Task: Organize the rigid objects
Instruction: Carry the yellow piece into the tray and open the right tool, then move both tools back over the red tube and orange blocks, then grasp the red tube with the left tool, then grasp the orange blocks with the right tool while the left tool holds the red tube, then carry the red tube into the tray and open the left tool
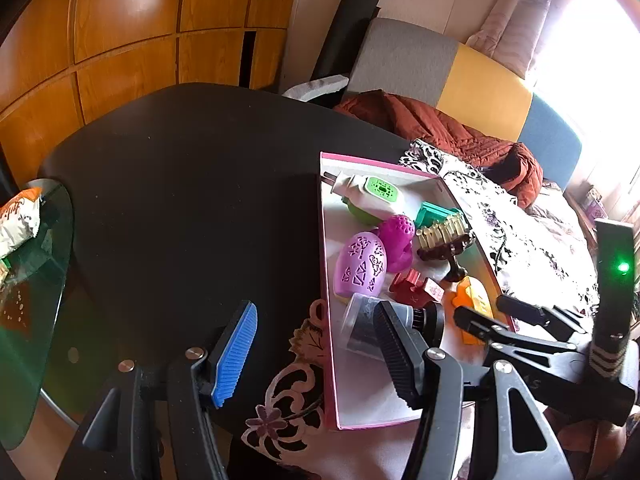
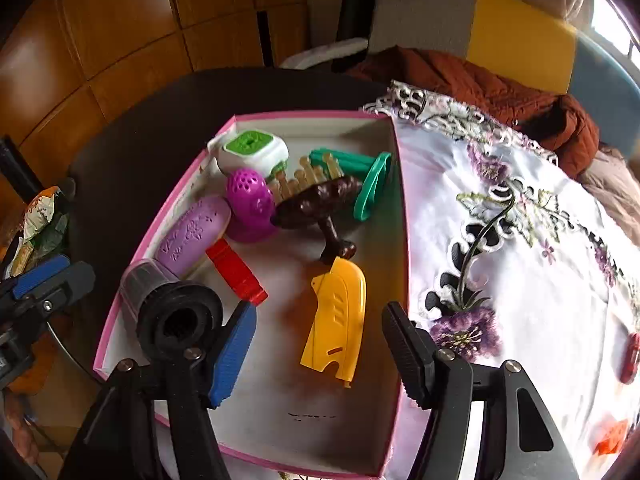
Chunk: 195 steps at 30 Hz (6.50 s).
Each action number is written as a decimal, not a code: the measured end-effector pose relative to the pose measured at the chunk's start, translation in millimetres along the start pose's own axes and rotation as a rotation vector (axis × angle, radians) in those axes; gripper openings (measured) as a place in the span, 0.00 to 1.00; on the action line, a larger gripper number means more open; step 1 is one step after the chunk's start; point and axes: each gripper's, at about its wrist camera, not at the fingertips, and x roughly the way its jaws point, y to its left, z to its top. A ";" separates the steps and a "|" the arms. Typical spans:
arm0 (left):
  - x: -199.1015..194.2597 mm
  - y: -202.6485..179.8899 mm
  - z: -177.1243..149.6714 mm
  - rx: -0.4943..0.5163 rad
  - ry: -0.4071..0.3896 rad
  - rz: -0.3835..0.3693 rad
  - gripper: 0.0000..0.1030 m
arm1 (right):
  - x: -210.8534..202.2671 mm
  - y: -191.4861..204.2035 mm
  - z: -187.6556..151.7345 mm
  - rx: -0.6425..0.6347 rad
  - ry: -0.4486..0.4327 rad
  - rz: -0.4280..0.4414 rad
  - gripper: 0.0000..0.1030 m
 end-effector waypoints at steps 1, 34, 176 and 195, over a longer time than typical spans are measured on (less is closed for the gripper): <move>-0.9 -0.6 -0.1 0.003 -0.002 0.000 0.59 | -2.8 -0.8 0.4 0.001 -0.005 -0.001 0.65; -15.7 -77.9 -13.6 0.257 -0.015 -0.053 0.60 | -129.4 -237.5 -51.3 0.381 -0.155 -0.366 0.82; 42.6 -271.7 -79.3 0.598 0.130 -0.429 0.25 | -41.7 -307.1 -95.3 0.495 0.182 -0.322 0.59; -6.2 -227.8 -30.9 0.455 -0.003 -0.367 0.25 | -43.1 -303.4 -96.4 0.485 0.176 -0.333 0.58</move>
